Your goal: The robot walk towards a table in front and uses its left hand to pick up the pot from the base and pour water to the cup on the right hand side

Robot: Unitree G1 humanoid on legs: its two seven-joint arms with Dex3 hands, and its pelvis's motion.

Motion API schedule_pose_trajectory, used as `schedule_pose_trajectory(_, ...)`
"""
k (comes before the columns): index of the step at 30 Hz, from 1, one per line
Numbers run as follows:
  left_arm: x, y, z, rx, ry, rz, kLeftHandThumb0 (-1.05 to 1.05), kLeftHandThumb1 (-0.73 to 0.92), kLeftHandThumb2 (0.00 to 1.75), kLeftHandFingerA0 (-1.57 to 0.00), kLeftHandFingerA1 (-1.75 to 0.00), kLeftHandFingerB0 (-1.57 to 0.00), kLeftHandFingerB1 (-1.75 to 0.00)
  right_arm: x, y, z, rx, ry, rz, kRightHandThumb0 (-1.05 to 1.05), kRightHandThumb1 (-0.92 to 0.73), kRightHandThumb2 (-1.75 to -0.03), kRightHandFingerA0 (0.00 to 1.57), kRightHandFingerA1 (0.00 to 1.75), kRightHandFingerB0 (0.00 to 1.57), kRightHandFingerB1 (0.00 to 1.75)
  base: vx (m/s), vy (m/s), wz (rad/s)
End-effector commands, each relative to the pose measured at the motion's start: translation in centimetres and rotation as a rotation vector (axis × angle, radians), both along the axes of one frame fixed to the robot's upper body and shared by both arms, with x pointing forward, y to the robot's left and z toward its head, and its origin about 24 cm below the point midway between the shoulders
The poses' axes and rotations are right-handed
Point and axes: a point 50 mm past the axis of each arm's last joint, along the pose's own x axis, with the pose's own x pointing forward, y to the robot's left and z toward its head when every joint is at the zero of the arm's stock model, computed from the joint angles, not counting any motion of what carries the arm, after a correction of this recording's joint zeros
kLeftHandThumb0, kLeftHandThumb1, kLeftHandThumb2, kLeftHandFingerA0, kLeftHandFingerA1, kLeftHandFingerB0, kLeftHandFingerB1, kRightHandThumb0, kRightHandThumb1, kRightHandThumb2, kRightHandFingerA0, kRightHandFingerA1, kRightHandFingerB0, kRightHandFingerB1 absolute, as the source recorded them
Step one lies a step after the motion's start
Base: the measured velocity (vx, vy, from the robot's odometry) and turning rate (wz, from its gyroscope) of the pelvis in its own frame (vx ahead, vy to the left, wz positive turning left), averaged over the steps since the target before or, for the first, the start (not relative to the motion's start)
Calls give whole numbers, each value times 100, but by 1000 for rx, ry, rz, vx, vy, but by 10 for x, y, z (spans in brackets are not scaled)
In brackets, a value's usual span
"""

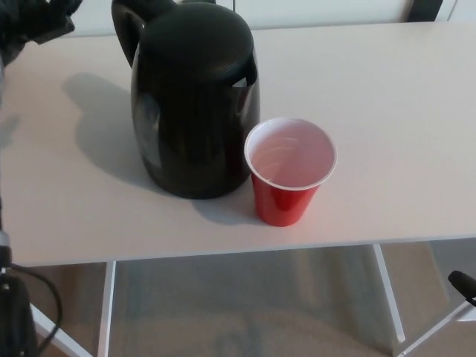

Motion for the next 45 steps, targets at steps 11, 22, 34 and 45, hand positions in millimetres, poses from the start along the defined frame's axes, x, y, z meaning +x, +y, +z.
schedule_pose_trajectory(11, -199, 47, -92, -160, 0, -191, -63, 42, 79, 0, -22, 0, -14, -35, -4, -21, -18, 119, 17, -30, -47, -95, 32, 71, 13, 54, 0, 0, 0)
schedule_pose_trajectory(22, -336, 118, -130, -120, 59, 436, -67, 55, 80, -18, -44, -11, -38, -67, -5, -37, -31, 199, 2, -35, -70, -60, 18, 70, 21, 49, 0, 0, 0)
schedule_pose_trajectory(34, -410, 161, -214, -94, 471, 746, -37, 47, 104, -2, -48, -1, -48, -65, -11, -40, -11, 183, -28, -27, -46, -95, 24, 65, 15, 55, 0, 0, 0)
schedule_pose_trajectory(45, -331, 133, -273, -79, 928, 236, -71, 53, 89, 0, -30, -3, -29, -51, -7, -48, 2, 237, 6, -23, -49, -95, 23, 64, 14, 55, 0, 0, 0)
